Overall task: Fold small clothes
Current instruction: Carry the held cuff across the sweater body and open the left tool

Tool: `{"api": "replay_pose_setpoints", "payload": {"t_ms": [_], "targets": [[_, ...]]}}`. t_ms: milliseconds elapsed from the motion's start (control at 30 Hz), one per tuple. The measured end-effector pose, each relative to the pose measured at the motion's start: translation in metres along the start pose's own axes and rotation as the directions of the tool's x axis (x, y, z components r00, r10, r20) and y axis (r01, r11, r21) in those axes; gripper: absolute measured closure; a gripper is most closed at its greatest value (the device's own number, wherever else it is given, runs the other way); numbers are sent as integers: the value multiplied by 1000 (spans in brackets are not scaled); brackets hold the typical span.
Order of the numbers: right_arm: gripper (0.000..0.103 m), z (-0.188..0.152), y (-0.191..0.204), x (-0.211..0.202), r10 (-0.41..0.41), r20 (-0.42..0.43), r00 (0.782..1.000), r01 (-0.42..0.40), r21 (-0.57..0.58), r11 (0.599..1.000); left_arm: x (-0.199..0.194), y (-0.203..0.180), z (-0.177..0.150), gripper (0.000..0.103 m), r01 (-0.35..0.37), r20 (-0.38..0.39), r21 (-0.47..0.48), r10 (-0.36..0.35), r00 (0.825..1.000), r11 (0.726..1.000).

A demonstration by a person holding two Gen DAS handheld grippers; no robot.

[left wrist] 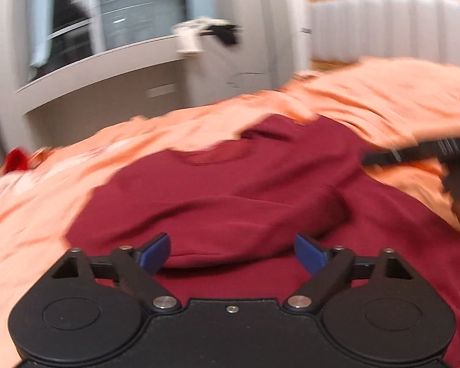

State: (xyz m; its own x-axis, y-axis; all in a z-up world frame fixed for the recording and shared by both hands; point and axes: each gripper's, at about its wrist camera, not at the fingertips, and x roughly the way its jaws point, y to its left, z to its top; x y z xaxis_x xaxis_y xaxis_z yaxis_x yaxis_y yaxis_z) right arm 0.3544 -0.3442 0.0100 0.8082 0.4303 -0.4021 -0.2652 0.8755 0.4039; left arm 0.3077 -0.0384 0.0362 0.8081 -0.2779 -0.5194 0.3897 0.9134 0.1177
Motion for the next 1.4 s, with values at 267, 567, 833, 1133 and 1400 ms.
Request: {"api": "replay_pose_setpoints", "payload": {"t_ms": [267, 567, 833, 1133, 1400], "targets": [[24, -3, 35, 30, -77, -13, 997, 74, -166, 983, 18, 115, 9, 8, -356, -131, -311, 331, 935, 881], [55, -15, 45, 48, 15, -212, 977, -59, -203, 977, 74, 171, 12, 22, -397, -214, -407, 336, 917, 823], [95, -19, 60, 42, -11, -207, 978, -50, -289, 956, 91, 177, -2, 99, -416, -254, -514, 331, 909, 750], [89, -37, 87, 34, -119, -157, 980, 19, -526, 850, 93, 165, 1, 86, -485, -298, -441, 387, 873, 755], [54, -26, 92, 23, -65, -59, 996, 25, -514, 857, 39, 144, 4, 35, -468, -271, -380, 388, 881, 798]]}}
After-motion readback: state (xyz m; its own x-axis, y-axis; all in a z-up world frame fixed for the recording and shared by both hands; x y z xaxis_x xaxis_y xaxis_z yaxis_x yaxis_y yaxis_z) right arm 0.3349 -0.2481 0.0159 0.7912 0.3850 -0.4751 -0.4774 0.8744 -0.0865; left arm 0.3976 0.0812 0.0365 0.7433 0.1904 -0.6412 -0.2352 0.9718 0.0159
